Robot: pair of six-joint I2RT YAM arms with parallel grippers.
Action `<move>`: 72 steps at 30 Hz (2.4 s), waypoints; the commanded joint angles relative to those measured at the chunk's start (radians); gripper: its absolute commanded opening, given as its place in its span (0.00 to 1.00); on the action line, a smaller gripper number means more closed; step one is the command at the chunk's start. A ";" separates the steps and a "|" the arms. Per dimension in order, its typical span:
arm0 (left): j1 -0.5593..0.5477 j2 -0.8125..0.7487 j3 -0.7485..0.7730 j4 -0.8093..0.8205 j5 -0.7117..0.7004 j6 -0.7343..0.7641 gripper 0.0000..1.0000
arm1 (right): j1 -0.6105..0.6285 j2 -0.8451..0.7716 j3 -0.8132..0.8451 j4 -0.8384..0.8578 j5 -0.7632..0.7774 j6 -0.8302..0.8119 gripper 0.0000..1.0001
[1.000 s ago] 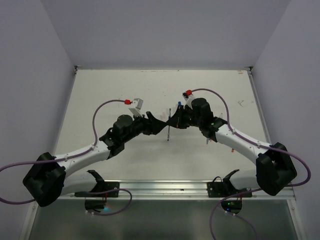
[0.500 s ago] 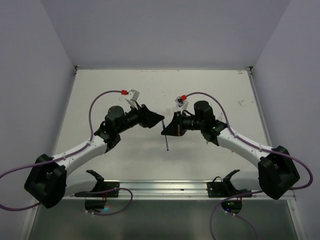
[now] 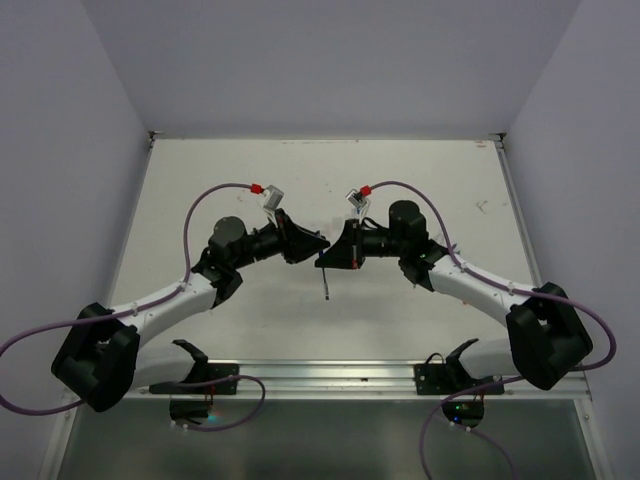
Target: Open the pen caps
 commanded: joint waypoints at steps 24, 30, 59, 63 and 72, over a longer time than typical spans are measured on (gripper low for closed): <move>0.004 -0.025 0.045 0.011 0.015 -0.032 0.43 | 0.003 -0.032 -0.014 -0.036 0.015 -0.004 0.00; 0.004 -0.037 0.013 0.036 0.026 -0.050 0.33 | 0.003 -0.036 -0.027 -0.005 0.011 0.024 0.00; 0.004 -0.023 0.114 -0.246 -0.074 -0.018 0.00 | 0.003 -0.064 0.021 -0.172 0.149 -0.071 0.00; 0.001 -0.013 0.213 -0.494 -0.302 -0.026 0.00 | 0.006 -0.086 0.070 -0.373 0.297 -0.180 0.00; -0.007 0.027 0.283 -0.621 -0.600 -0.184 0.00 | 0.091 -0.056 0.101 -0.528 0.595 -0.272 0.00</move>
